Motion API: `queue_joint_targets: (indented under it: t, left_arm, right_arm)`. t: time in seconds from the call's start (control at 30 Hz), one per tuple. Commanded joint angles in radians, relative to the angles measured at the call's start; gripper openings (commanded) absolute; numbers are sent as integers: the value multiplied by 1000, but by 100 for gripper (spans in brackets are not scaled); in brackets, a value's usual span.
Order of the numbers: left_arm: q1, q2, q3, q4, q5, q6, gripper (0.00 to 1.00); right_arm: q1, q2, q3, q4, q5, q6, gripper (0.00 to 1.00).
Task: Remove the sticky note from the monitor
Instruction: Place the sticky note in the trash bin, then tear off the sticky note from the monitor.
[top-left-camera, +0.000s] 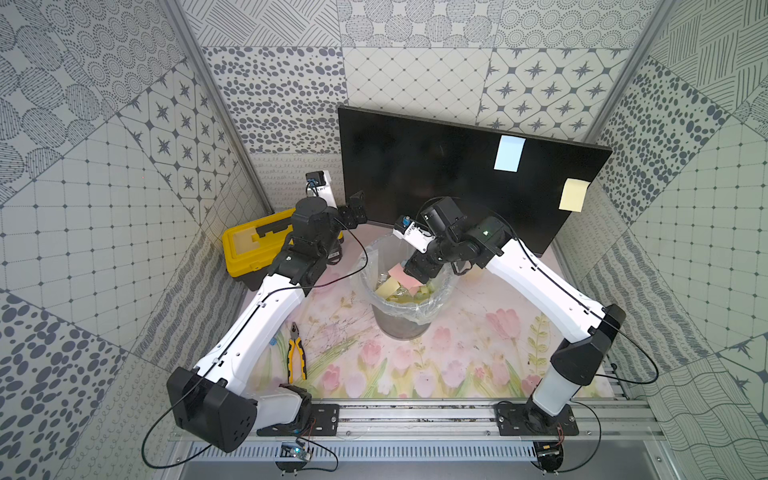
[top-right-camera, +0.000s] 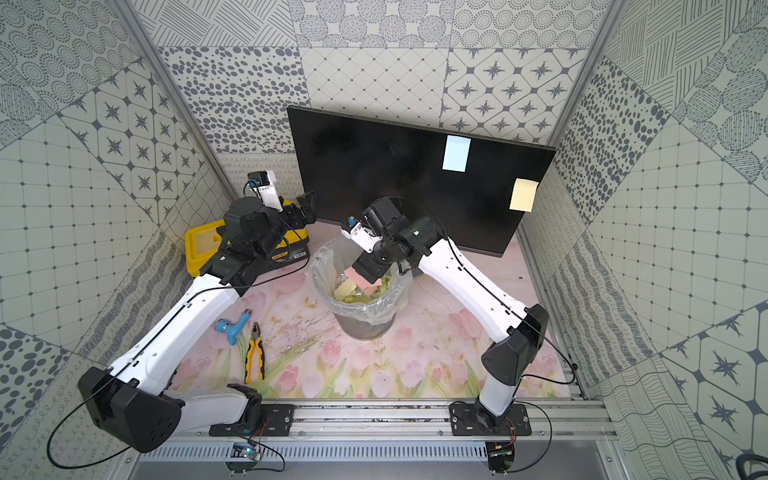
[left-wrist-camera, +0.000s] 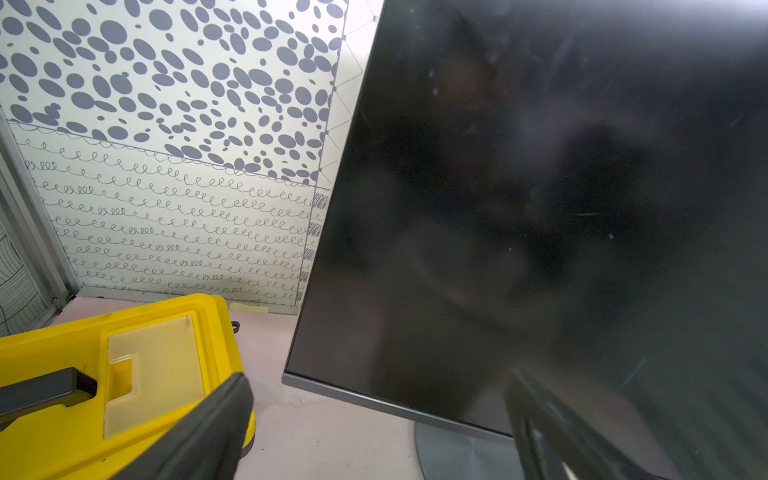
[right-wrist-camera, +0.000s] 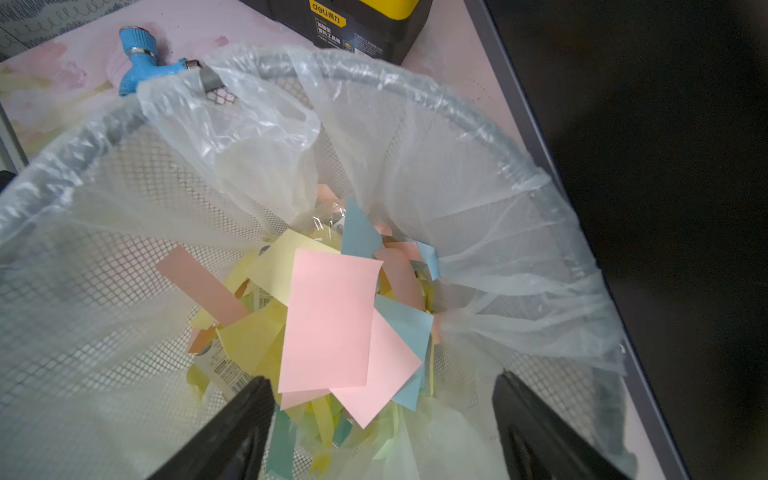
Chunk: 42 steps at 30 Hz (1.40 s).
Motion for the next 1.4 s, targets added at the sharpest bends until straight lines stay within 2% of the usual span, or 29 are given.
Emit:
queue_joint_targets:
  t: [0.0,0.23,0.33,0.4,0.53,0.77,0.93,1.07,1.23,1.37]
  left_arm:
    - [8,15,34,31,50,27,99]
    - [11,38,51,50,121,26,99]
    - [9,48,52,69,186,32,99]
    - [10,59,64,71,238,39,99]
    - [10,90,105,60,347,38,99]
    - [7,144,166,48,444,-18,99]
    - [-5,193,246,4,482,-54,99]
    - [-17,261,354,-65,556,-80,99]
    - [-56,339,472,-105,606,-86,99]
    - [-89,402,571,-142,640,-83,99]
  right_arm:
    - [2,-56,41,16,50,-8,95]
    - [-29,-112,64,16,97,32,97]
    - [-40,-145,59,16,138,47,97]
    - [-66,-172,48,21,118,72,97]
    - [-130,-273,-52,97,97,130,97]
    - [-254,-447,-217,211,67,219,97]
    - [-396,-537,-266,238,-25,280,97]
    - [-525,-596,-307,272,-137,343,97]
    - [-726,-644,-361,368,-381,471,95]
    - [-892,-668,-428,540,-602,664,92]
